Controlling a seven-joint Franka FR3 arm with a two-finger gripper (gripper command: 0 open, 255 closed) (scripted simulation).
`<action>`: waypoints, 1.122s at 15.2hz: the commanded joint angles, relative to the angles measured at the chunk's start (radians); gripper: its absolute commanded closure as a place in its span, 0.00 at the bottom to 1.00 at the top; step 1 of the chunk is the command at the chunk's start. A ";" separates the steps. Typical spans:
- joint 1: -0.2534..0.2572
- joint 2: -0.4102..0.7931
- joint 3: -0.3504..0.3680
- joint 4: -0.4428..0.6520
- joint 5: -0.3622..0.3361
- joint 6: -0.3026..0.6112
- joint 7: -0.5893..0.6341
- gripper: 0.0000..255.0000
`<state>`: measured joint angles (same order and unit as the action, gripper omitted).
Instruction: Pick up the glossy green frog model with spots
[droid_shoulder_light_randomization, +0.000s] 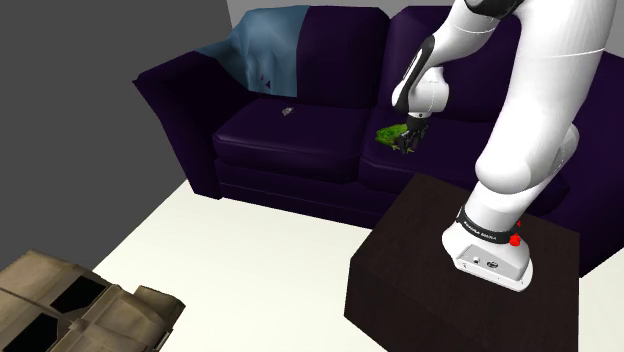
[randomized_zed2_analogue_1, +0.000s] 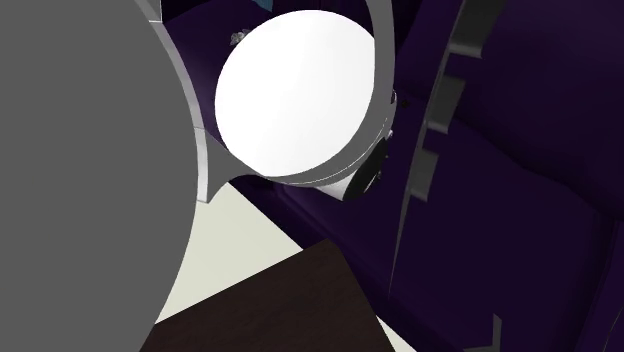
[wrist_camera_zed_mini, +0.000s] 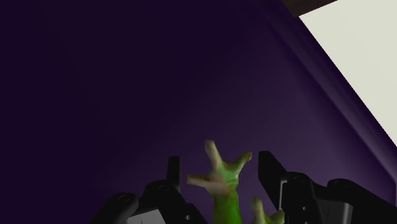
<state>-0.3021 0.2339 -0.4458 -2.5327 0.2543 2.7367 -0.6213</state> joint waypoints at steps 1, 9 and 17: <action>0.009 -0.008 -0.009 -0.001 -0.018 -0.013 0.015 1.00; 0.049 -0.136 -0.075 -0.008 -0.164 -0.116 0.119 1.00; 0.053 -0.231 -0.091 0.000 -0.258 -0.204 0.186 1.00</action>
